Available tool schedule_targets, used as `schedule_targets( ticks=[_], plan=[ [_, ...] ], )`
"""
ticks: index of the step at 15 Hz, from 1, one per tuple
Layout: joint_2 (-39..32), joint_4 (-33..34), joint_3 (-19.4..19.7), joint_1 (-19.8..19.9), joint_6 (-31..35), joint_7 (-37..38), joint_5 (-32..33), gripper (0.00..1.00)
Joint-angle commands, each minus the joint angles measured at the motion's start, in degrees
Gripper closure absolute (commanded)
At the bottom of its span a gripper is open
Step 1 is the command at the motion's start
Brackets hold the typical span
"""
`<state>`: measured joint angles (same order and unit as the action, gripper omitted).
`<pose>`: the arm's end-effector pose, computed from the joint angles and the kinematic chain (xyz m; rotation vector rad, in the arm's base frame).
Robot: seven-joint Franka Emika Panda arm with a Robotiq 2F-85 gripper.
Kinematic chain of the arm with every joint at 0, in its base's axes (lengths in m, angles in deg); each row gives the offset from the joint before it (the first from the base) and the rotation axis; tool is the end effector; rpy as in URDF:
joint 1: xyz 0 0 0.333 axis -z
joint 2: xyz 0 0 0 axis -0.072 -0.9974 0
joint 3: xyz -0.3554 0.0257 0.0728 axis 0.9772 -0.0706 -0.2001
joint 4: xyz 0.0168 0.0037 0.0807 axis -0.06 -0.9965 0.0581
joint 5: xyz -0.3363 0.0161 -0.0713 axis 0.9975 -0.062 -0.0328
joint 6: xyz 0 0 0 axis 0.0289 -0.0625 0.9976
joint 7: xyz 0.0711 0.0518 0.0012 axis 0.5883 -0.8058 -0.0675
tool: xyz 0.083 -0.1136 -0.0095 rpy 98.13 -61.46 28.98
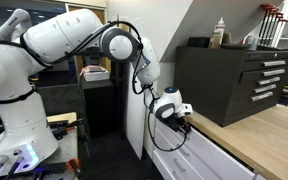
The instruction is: Close the drawer
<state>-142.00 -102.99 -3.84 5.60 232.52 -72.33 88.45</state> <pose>0.7099 -0.0410 0.0615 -3.0279 -0.2314 -0.7104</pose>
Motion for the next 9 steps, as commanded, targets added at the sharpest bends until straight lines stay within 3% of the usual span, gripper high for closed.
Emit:
schedule_targets(
  ticks=[1,6,9],
  plan=[
    [4.2,-4.2,-1.5,0.5,-0.8,0.2,1.1,0.0],
    [13.0,-15.1,-4.6,2.3,-4.0,0.8,0.5,0.0],
    [18.8,-21.1,-4.4,1.8,-10.8,2.1,-1.5,0.0]
  ],
)
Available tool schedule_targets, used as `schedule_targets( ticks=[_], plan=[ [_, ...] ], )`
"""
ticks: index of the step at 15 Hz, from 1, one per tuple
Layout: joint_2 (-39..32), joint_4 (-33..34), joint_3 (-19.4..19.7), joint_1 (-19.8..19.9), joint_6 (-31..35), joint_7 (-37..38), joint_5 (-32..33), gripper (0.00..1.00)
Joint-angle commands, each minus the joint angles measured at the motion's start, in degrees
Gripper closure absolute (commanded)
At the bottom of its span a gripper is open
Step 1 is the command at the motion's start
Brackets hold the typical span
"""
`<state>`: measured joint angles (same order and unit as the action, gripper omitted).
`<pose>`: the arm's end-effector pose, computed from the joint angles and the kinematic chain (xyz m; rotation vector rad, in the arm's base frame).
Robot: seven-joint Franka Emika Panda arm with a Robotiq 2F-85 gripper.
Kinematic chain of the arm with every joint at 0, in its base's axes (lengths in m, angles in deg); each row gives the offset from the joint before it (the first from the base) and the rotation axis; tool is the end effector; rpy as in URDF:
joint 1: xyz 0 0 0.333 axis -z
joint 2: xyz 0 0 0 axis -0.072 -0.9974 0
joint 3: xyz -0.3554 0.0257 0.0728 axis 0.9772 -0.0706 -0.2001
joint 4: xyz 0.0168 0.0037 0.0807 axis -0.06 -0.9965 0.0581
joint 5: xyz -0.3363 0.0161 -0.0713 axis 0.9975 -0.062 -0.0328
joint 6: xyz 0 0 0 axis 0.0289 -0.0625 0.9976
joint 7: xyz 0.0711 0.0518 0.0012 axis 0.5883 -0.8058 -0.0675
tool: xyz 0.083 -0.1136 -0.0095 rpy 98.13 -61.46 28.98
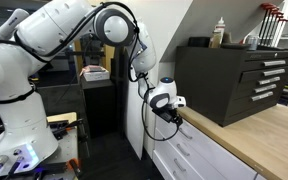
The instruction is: Close the drawer
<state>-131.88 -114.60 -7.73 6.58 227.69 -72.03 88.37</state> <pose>0.6736 -0.0045 0.1087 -2.9913 -0.2792 -0.5507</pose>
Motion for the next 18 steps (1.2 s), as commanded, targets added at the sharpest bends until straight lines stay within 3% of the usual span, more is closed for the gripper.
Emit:
schedule_targets(
  ticks=[1,7,15,16,18],
  plan=[
    [10.1,-10.9,-0.9,1.2,-8.5,1.6,-2.0,0.0],
    [18.7,-18.2,1.1,-1.0,-17.9,2.4,-6.0,0.0],
    [26.4,-27.0,2.0,-1.3,-16.1,2.0,-8.8,0.0],
    [22.2,-22.5,1.6,-1.2,-16.8,0.2,-8.6,0.0],
    [23.5,-23.9,1.9,-1.2,-16.8,0.3,-8.8,0.0]
  ],
)
